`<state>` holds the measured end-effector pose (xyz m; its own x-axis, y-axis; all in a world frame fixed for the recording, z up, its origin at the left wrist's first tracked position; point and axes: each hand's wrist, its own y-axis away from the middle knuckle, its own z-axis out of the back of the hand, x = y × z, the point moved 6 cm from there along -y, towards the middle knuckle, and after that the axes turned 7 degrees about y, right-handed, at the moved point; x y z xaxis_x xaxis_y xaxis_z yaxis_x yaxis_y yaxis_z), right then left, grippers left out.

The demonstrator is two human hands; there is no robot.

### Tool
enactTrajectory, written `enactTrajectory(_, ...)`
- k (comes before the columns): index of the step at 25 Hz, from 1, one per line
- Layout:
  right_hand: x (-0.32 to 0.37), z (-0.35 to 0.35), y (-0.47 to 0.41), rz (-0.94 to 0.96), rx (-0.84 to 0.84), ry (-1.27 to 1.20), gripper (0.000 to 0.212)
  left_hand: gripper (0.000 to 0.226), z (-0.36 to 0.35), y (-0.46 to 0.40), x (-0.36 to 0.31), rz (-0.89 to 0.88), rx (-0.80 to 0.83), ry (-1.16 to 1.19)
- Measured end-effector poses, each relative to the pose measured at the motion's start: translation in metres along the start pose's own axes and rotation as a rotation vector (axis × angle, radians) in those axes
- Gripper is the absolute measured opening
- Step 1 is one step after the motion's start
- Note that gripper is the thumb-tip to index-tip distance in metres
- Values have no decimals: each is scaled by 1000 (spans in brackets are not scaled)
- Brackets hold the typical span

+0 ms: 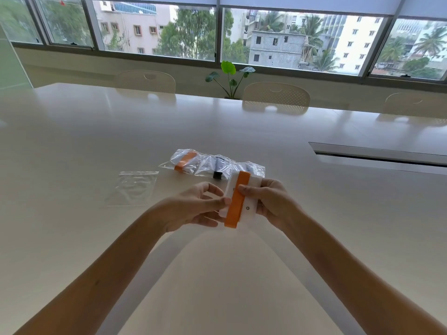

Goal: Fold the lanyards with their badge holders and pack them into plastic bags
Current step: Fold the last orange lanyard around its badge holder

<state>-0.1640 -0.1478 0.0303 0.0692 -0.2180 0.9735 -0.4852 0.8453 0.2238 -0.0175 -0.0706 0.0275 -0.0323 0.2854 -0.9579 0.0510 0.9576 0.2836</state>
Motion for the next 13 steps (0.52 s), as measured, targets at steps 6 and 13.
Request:
enactTrajectory(6,-20,-50,-12,-18,-94,273,53,52,49,1,14,-64,-228,-209)
enactTrajectory(13,-18,-64,-24,70,-310,825,50,47,72,1,7,-131,-312,-578)
